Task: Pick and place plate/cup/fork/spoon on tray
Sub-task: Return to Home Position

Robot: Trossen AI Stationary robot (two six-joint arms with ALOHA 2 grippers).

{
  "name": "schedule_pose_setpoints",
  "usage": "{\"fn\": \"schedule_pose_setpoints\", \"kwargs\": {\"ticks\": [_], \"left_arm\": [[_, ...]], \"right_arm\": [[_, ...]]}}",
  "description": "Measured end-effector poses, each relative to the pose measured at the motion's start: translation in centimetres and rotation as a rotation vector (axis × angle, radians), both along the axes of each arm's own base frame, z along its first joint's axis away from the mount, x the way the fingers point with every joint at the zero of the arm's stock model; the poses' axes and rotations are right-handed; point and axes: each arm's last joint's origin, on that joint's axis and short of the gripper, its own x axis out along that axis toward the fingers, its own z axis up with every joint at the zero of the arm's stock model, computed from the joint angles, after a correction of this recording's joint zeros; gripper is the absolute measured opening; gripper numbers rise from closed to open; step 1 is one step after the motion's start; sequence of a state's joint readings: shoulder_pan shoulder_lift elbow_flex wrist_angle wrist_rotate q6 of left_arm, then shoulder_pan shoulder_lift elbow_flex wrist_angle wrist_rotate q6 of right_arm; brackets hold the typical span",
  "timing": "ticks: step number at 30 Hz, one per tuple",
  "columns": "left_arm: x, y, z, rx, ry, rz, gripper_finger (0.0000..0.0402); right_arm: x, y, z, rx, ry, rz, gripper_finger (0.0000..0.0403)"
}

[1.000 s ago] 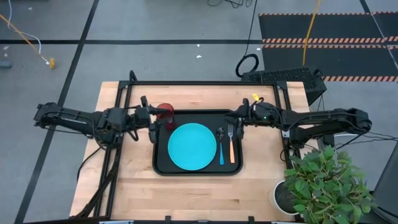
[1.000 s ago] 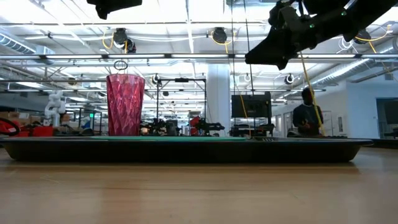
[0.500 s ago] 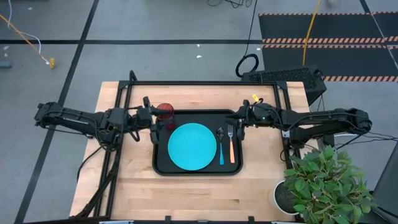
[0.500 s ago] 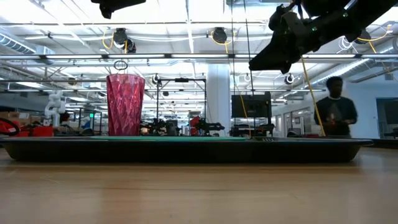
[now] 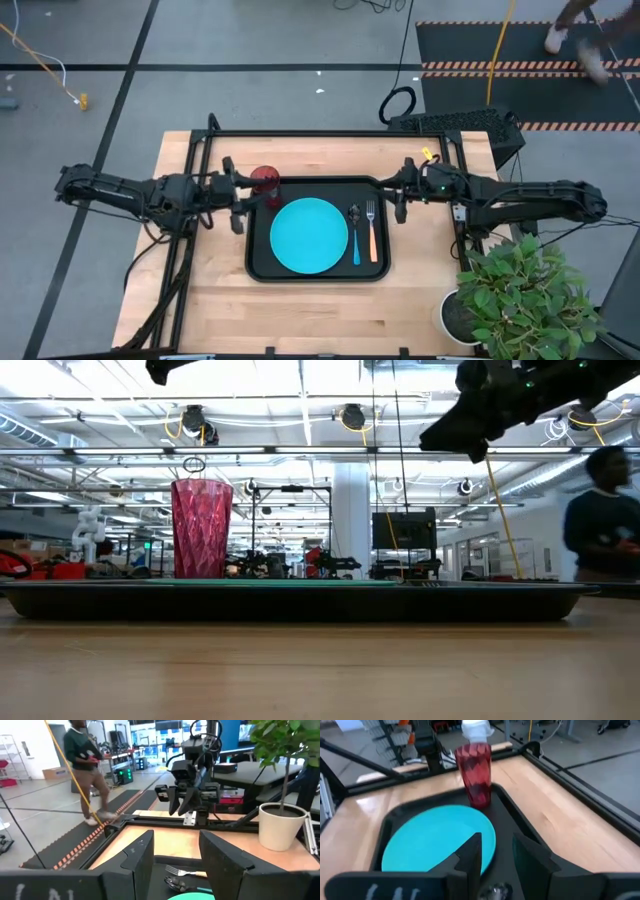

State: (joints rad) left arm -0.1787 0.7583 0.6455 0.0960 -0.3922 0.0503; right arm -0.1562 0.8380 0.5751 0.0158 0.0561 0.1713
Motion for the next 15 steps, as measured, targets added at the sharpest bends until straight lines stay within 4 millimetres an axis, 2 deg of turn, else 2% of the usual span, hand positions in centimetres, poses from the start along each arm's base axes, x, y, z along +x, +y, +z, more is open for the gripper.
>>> {"fn": "schedule_pose_setpoints", "kwargs": {"ticks": [9, 15], "left_arm": [[-3.6, 0.7, -2.8, -0.055, -0.172, 0.040, 0.0161], [-5.5, 1.0, -4.3, -0.099, -0.241, 0.031, 0.0161]], "right_arm": [[-0.5, 0.1, 0.0, -0.017, 0.020, 0.005, 0.0102], [-1.0, -0.1, 0.3, -0.045, 0.016, -0.065, 0.0102]]}}
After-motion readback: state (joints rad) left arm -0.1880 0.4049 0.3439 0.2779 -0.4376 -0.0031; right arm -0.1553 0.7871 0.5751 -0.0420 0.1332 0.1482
